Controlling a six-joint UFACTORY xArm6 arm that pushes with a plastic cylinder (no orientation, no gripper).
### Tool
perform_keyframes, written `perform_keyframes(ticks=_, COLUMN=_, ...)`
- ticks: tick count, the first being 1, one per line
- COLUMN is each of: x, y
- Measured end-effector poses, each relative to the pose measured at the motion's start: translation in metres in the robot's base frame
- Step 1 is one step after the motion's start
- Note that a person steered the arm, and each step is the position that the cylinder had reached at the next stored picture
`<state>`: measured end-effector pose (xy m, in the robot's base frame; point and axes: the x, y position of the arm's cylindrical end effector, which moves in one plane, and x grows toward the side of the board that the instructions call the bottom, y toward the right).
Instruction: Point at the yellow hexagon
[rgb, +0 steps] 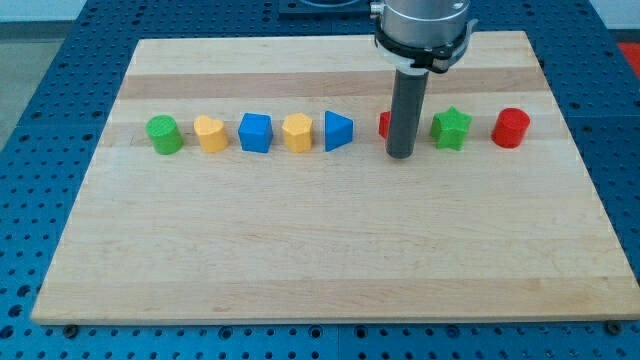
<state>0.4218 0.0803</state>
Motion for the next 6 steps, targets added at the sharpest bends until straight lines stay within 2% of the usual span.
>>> perform_keyframes(ticks=1, x=0.008, y=-0.001)
perform_keyframes(ticks=2, x=0.028, y=-0.028)
perform_keyframes(ticks=3, x=0.028, y=-0.072)
perform_keyframes(ticks=4, x=0.021, y=-0.101)
perform_keyframes(ticks=6, x=-0.035, y=-0.104)
